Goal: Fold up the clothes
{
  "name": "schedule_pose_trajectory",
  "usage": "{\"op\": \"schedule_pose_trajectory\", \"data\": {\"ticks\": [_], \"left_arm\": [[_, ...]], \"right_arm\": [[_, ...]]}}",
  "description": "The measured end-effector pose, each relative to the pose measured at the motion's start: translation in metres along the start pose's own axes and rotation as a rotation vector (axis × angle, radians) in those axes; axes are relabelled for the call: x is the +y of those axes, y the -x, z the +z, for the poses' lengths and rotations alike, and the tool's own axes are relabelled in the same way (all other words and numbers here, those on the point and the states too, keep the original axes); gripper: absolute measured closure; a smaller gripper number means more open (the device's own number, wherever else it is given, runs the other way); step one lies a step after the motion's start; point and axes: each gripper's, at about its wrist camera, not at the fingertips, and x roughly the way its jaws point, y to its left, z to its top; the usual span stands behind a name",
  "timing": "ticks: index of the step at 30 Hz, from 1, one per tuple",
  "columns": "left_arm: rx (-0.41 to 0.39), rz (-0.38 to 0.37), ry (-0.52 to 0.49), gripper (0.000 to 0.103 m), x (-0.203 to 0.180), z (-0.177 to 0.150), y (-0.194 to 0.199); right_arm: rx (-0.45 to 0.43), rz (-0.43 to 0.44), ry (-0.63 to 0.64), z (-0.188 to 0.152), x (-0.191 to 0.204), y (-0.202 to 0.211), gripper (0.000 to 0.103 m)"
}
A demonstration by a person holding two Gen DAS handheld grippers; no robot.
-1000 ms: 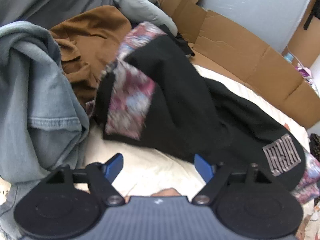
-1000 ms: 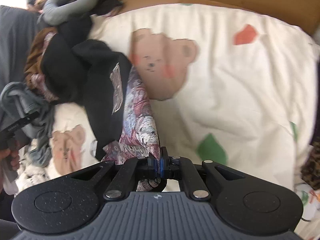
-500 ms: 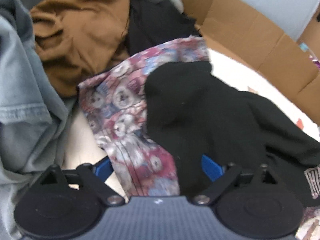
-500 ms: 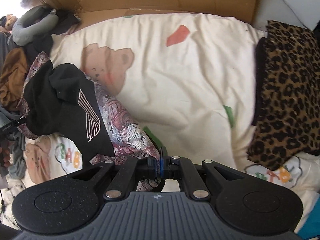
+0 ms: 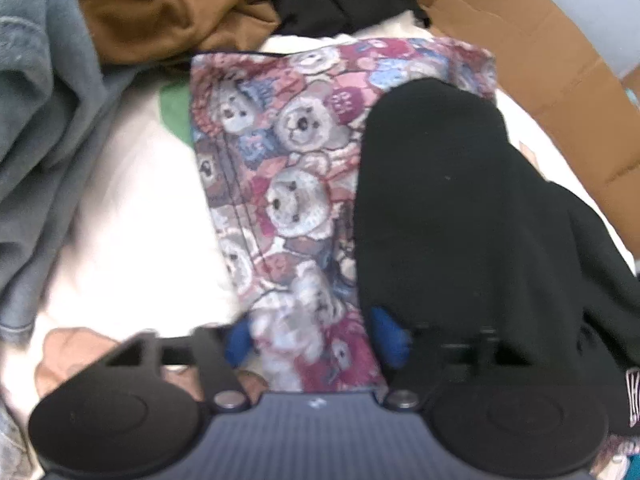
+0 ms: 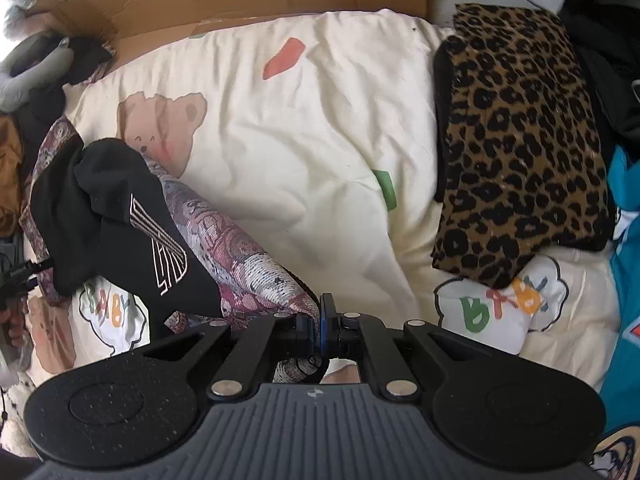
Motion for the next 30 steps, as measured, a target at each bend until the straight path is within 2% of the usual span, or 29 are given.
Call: {"op": "schedule_pose_trajectory", "data": {"ticks": [1, 5, 12, 18, 21, 30], "left_arm": [[0.007, -0.005, -0.013, 0.095, -0.001, 0.0, 0.001], [0.012, -0.02, -0.052, 0.096, -0.004, 0.0, 0.013], [0.008, -0.046, -0.065, 0.097, 0.005, -0.004, 0.06], [0.012, -0.052, -0.115, 0.098, 0.0, -0.019, 0.094], [0.023, -0.056, -0.132, 0.098, -0.015, -0.042, 0.104], [0.061, -0.086, -0.216, 0.098, -0.059, -0.078, 0.129]], "right_arm": [[-0.005, 0.001, -0.004, -0.001, 0.0, 0.0, 0.102], [-0.027, 0.011, -0.017, -0.006, -0.002, 0.003, 0.102], [-0.065, 0.034, -0.052, -0.03, -0.011, 0.011, 0.102], [-0.076, 0.033, -0.044, -0.048, -0.023, 0.019, 0.102], [-0.1, 0.034, -0.052, -0.055, -0.032, 0.029, 0.102], [-0.146, 0.029, -0.104, -0.089, -0.073, 0.064, 0.102]]}}
